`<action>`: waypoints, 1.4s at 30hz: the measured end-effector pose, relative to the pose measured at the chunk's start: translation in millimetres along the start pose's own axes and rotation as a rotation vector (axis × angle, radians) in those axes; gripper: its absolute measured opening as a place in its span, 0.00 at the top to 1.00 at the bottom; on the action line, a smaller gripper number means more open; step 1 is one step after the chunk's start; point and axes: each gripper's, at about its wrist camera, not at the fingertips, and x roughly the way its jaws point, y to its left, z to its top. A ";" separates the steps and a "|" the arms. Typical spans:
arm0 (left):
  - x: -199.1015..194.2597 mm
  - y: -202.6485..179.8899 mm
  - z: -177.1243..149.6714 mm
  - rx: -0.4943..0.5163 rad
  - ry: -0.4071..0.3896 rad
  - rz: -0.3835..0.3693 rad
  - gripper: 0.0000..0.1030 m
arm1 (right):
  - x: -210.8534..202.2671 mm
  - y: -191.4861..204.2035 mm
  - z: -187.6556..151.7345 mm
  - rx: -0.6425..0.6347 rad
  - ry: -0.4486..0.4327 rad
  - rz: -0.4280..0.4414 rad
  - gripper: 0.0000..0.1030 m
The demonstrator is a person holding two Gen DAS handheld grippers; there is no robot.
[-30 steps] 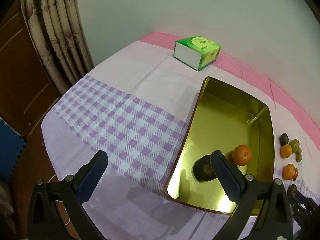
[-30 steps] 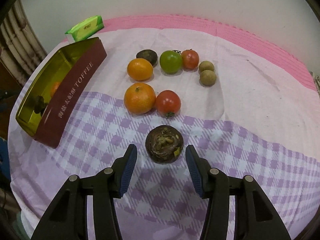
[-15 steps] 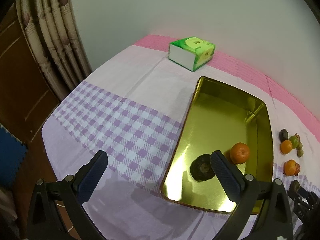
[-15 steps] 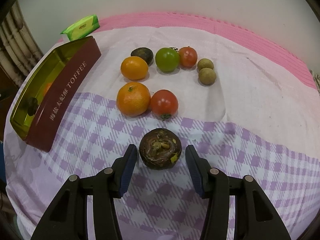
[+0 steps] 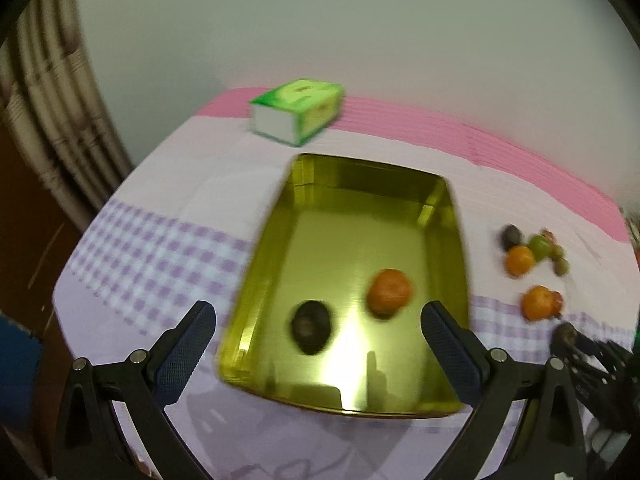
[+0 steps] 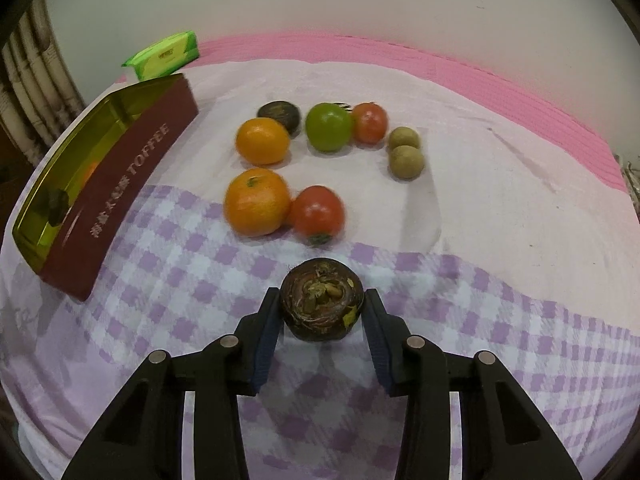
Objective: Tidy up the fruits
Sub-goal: 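Grasp a mandarin orange with the left gripper while the right gripper holds the dark fruit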
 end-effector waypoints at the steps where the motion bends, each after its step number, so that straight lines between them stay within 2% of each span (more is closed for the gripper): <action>1: -0.4 -7.9 0.7 0.014 0.000 -0.015 0.01 | 0.4 -5.1 0.5 0.010 -0.001 -0.005 0.59; 10: 0.8 -92.8 0.5 0.195 0.003 -0.187 0.01 | 9.1 -59.1 13.2 0.076 -0.047 -0.087 0.59; 15: 8.5 -127.4 -2.1 0.267 0.019 -0.216 0.01 | 14.9 -85.5 22.5 0.103 -0.086 -0.105 0.59; 22: 26.8 -155.7 -11.2 0.300 0.080 -0.241 0.01 | 22.9 -121.5 34.8 0.128 -0.122 -0.130 0.59; 25: 39.5 -164.4 -14.9 0.300 0.117 -0.256 0.01 | 27.2 -124.2 40.0 0.126 -0.130 -0.128 0.59; 30: 51.1 -179.9 -18.9 0.332 0.126 -0.255 0.03 | 26.3 -123.7 35.2 0.118 -0.163 -0.126 0.59; 40: 78.3 -199.8 -17.6 0.359 0.161 -0.292 0.31 | 24.9 -126.0 33.1 0.121 -0.170 -0.117 0.57; 42: 83.5 -202.0 -15.7 0.354 0.166 -0.305 0.33 | 24.6 -126.8 32.6 0.122 -0.170 -0.116 0.57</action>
